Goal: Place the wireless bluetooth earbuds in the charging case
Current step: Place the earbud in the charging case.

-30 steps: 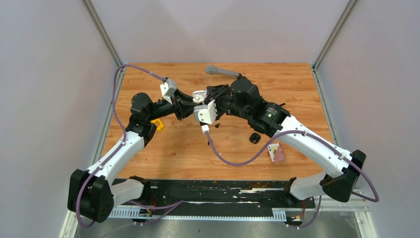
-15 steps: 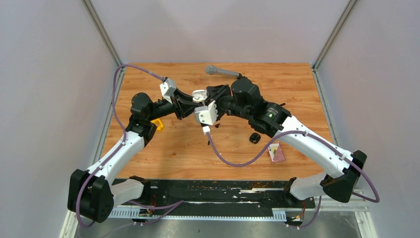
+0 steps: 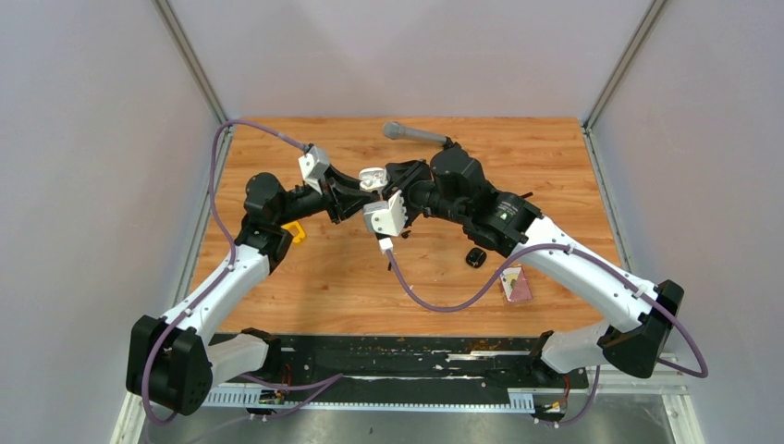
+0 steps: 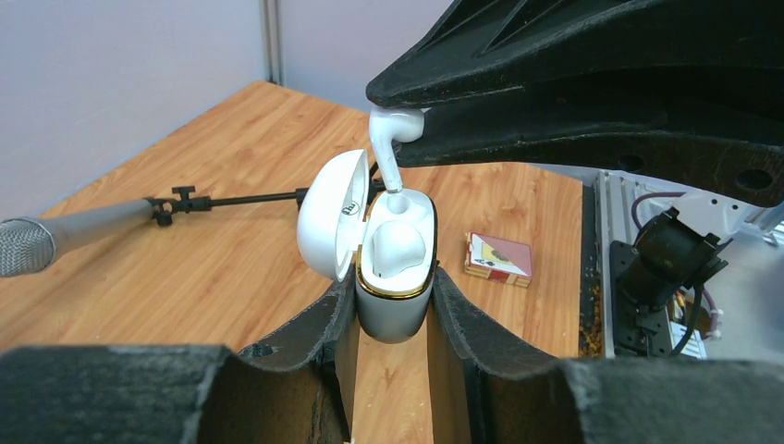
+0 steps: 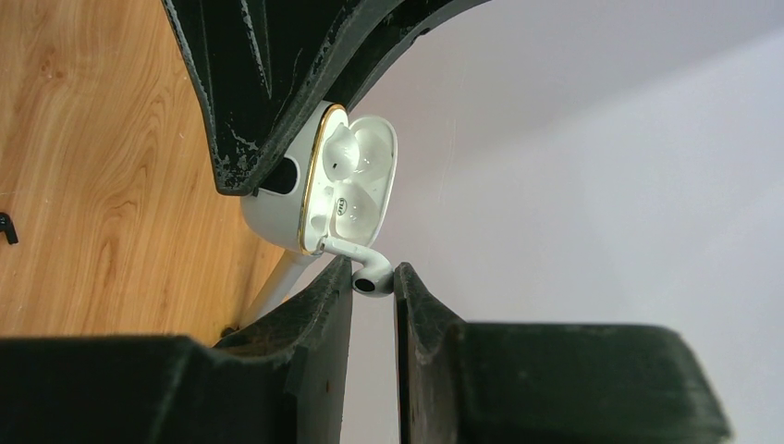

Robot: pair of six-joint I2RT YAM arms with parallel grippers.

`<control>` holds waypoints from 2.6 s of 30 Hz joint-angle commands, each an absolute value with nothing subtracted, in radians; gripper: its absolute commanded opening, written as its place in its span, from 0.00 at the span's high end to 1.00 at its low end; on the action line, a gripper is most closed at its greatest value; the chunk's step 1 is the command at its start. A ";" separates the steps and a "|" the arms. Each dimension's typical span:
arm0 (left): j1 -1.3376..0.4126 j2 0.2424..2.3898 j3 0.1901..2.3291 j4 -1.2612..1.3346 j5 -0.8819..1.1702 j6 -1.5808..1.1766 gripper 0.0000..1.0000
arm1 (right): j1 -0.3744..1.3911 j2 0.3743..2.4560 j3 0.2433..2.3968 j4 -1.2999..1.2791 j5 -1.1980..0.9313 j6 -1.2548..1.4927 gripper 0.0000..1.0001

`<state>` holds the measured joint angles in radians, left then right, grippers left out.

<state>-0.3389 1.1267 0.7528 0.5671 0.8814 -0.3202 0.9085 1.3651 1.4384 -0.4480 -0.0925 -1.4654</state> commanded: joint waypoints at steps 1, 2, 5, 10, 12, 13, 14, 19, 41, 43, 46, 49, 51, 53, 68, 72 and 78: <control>-0.342 1.117 0.789 0.623 0.881 -0.316 1.00 | 0.910 1.351 1.438 -0.440 -0.112 -1.483 0.93; -0.342 1.118 0.788 0.623 0.882 -0.316 1.00 | 0.912 1.351 1.438 -0.435 -0.114 -1.482 0.93; -0.342 1.120 0.788 0.623 0.882 -0.316 1.00 | 0.916 1.354 1.443 -0.434 -0.115 -1.485 0.93; -0.342 1.124 0.790 0.625 0.880 -0.316 1.00 | 0.917 1.350 1.435 -0.440 -0.119 -1.497 0.93; -0.342 1.125 0.790 0.626 0.880 -0.317 1.00 | 0.917 1.350 1.429 -0.434 -0.118 -1.503 0.93; -0.342 1.127 0.790 0.626 0.880 -0.318 1.00 | 0.917 1.350 1.428 -0.432 -0.119 -1.505 0.93; -0.342 1.127 0.790 0.626 0.882 -0.318 1.00 | 0.917 1.351 1.427 -0.430 -0.120 -1.507 0.93; -0.342 1.127 0.793 0.626 0.882 -0.322 1.00 | 0.920 1.353 1.419 -0.420 -0.121 -1.521 0.93; -0.342 1.122 0.783 0.631 0.866 -0.314 1.00 | 0.926 1.315 1.349 -0.422 -0.135 -1.646 0.86; -0.342 1.122 0.781 0.632 0.865 -0.314 1.00 | 0.927 1.298 1.326 -0.414 -0.145 -1.686 0.85; -0.342 1.122 0.779 0.636 0.862 -0.315 1.00 | 0.928 1.273 1.283 -0.376 -0.158 -1.734 0.82; -0.342 1.122 0.778 0.640 0.858 -0.316 1.00 | 0.930 1.260 1.257 -0.347 -0.164 -1.752 0.77; -0.342 1.120 0.777 0.640 0.856 -0.315 1.00 | 0.930 1.260 1.254 -0.346 -0.163 -1.753 0.71; -0.342 1.118 0.775 0.641 0.855 -0.314 1.00 | 0.930 1.261 1.259 -0.351 -0.160 -1.753 0.69; -0.342 1.122 0.756 0.627 0.878 -0.286 1.00 | 0.926 1.292 1.481 -0.557 -0.147 -1.590 0.41; -0.342 1.128 0.734 0.639 0.929 -0.243 1.00 | 0.914 1.302 1.610 -0.848 -0.227 -1.430 0.40; -0.342 1.128 0.670 0.662 1.055 -0.164 1.00 | 0.896 1.373 1.799 -1.226 -0.398 -1.188 0.61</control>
